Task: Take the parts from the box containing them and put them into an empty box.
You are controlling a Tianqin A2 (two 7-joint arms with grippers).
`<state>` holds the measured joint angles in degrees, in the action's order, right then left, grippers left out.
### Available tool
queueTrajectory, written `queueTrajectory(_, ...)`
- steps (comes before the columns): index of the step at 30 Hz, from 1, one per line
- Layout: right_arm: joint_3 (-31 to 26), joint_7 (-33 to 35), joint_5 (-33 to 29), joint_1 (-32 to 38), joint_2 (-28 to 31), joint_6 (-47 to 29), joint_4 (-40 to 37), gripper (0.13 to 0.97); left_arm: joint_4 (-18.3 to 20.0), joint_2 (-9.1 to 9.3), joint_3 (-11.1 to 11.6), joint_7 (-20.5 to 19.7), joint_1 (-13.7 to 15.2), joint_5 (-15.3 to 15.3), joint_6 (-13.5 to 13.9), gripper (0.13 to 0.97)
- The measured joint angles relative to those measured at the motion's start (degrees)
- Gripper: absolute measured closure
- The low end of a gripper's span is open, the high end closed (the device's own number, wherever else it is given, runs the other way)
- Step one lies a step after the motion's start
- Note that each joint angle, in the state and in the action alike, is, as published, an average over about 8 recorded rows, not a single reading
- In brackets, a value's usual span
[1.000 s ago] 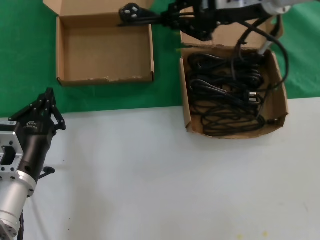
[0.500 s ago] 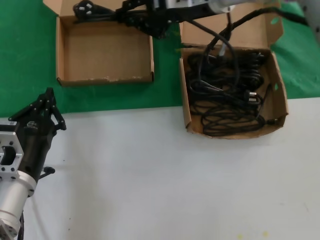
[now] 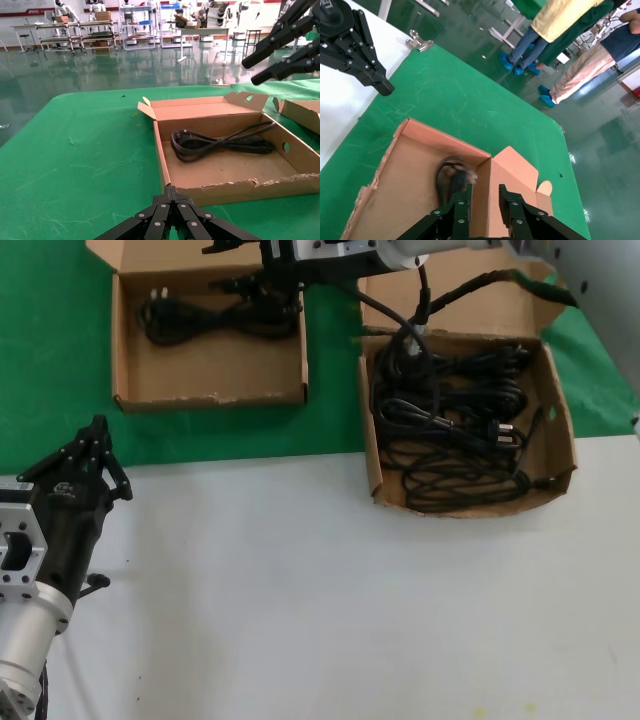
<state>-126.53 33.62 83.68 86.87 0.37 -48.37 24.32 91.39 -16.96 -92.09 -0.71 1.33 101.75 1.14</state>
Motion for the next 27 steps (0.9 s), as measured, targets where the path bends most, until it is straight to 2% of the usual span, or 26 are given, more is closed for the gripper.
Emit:
queueTrajectory(5,-0.9,1.5,1.7,0.0,0.0,0.5,-1.1,0.819,0.0,0.00,0.0,0.0,0.0,0.0,0.0,0.952)
queueTrajectory(9,0.4,0.4,2.1,-0.9,1.3,0.0,1.1,0.788,0.0,0.00,0.0,0.0,0.0,0.0,0.0,0.952)
queueTrajectory(18,6.7,-9.3,5.1,-9.0,10.3,-0.7,18.7,0.641,0.0,0.00,0.0,0.0,0.0,0.0,0.0,0.952)
queueTrajectory(26,15.2,-14.4,11.4,-20.0,17.2,1.9,33.5,0.436,0.0,0.00,0.0,0.0,0.0,0.0,0.0,0.952)
queueTrajectory(27,16.3,-14.6,12.4,-21.4,17.7,2.3,34.7,0.436,0.0,0.00,0.0,0.0,0.0,0.0,0.0,0.952)
